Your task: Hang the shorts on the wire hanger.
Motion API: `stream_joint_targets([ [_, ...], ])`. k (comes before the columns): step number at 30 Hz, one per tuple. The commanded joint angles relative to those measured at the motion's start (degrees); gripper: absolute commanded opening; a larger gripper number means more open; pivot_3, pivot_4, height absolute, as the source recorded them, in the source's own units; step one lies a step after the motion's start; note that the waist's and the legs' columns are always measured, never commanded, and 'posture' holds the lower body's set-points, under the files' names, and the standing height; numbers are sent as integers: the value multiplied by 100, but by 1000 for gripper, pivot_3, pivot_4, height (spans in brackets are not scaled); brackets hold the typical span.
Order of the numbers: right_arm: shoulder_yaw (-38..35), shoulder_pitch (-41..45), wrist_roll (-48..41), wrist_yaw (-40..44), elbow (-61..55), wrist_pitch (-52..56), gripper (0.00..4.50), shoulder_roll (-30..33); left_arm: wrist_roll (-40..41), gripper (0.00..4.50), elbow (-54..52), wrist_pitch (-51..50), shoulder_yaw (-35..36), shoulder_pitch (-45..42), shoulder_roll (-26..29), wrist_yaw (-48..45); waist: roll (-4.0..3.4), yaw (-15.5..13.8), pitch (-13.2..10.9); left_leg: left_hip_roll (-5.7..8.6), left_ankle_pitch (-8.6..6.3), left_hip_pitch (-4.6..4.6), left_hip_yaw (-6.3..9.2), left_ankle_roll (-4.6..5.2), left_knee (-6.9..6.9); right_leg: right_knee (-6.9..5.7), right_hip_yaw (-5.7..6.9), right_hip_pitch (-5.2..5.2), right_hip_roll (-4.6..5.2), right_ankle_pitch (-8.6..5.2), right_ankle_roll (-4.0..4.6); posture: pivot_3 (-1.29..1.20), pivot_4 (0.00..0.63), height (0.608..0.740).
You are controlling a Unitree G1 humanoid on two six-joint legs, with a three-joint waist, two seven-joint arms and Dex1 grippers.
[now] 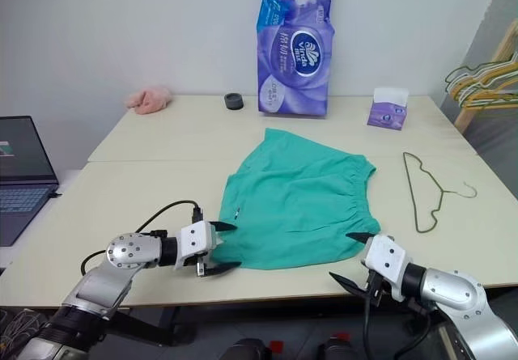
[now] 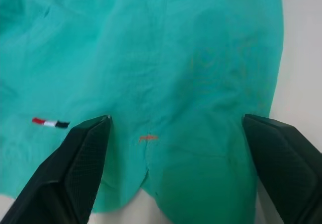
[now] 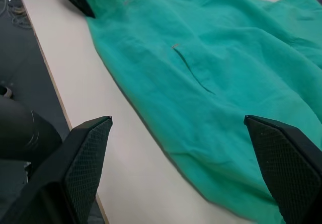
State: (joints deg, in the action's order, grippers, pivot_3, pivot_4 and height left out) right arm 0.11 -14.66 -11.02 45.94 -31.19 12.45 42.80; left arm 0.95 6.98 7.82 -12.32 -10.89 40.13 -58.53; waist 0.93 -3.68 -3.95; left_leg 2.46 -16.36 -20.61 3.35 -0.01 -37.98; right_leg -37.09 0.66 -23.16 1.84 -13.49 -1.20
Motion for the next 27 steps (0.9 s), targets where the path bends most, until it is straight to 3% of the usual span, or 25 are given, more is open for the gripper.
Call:
stream_joint_targets([
  [1, -196, 71, 416, -86, 182, -543, 4500, 151, -288, 3231, 330, 396, -131, -110, 3, 55, 0, 1, 0, 0, 0, 1, 0, 1, 0, 0, 0, 0, 0, 0, 0, 22, 37, 740],
  [5, -206, 316, 1007, -225, 638, -1181, 4500, 344, -300, 2045, 521, 574, -114, -191, -12, 97, -2, 20, 0, 0, -1, 4, -5, 1, 0, -1, -1, 1, -1, 1, 0, 18, 40, 740],
  [11, 338, 1195, 2372, -460, 2020, -2716, 4500, 828, -166, 185, 617, 599, 27, -399, -84, 114, 0, 75, 0, -5, -1, 7, -13, 2, 1, -1, -5, 1, -15, 3, 3, 15, 36, 740],
  [12, 433, 1363, 2521, -515, 2207, -2839, 4500, 811, -160, 34, 631, 602, 34, -421, -86, 105, 0, 85, 0, -5, -1, 6, -13, 2, 1, -2, -6, 0, -15, 3, 5, 15, 36, 740],
  [20, 1435, 2911, 3726, -917, 3891, -3692, 4500, 478, -88, 34, 572, 550, 113, -576, -126, 117, -1, 134, 0, -8, -2, 8, -23, 3, 1, -3, -15, -2, -18, 23, 38, 38, 29, 740],
  [23, 1570, 3172, 3767, -921, 4144, -3901, 3922, 397, -17, 0, 492, 455, 170, -542, -134, 130, 1, 139, 1, -8, -2, 7, -22, 3, 1, -2, -17, -2, -19, 24, 41, 43, 29, 740],
  [27, 1647, 3304, 3534, -741, 4284, -4168, 2558, 375, 139, 0, 273, 304, 208, -420, -124, 32, 0, 137, 1, -8, -2, 7, -21, 4, 1, -3, -18, -2, -18, 25, 41, 54, 31, 740],
])
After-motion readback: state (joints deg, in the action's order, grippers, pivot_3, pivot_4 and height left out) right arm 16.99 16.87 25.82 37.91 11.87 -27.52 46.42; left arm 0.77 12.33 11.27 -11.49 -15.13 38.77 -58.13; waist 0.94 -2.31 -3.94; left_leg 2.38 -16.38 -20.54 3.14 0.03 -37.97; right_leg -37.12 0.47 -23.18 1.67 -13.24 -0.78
